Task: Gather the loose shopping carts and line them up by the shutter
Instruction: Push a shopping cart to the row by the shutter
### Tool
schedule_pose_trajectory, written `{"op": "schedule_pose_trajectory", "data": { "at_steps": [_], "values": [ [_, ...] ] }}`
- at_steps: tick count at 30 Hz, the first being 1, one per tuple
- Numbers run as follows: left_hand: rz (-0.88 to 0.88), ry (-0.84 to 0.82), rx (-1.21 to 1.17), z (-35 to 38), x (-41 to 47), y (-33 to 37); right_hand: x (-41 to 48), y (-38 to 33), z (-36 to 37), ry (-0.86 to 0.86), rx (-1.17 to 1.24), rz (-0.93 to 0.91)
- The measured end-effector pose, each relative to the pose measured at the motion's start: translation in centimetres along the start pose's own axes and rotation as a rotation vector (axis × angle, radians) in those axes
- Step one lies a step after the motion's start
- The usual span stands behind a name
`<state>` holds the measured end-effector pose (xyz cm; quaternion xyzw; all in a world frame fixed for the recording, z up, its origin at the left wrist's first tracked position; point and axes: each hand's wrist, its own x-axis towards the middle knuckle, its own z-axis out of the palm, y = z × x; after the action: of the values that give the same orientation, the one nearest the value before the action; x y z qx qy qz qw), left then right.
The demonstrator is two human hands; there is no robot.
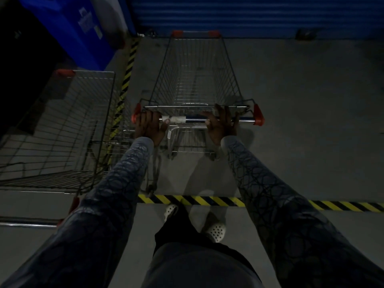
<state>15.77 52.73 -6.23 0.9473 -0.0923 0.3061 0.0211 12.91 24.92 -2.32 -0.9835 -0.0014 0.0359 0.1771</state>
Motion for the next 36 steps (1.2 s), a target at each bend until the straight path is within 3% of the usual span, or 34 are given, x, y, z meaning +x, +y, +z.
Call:
{"op": "schedule_pose_trajectory", "data": {
  "at_steps": [7, 16, 25, 32, 36],
  "values": [
    [-0.029, -0.030, -0.020, 2.0, 2.7, -3.4, 4.8, -2.4, 0.6, -0.011, -0.082, -0.041],
    [0.008, -0.029, 0.130, 9.0, 10.9, -9.5, 14.8, -7.2, 2.0, 0.010, -0.144, 0.061],
    [0.042, -0.095, 0.074, 14.9, 20.1, -11.0, 26.5, -7.3, 2.4, 0.071, -0.182, 0.124],
    [0.042, -0.009, 0.053, 20.4, 26.3, -13.3, 33.7, -7.8, 3.3, 0.131, -0.113, 0.172],
    [-0.006, -0.239, -0.060, 21.2, 27.9, -13.2, 35.1, -7.4, 3.2, 0.115, -0.116, 0.167]
  ]
}}
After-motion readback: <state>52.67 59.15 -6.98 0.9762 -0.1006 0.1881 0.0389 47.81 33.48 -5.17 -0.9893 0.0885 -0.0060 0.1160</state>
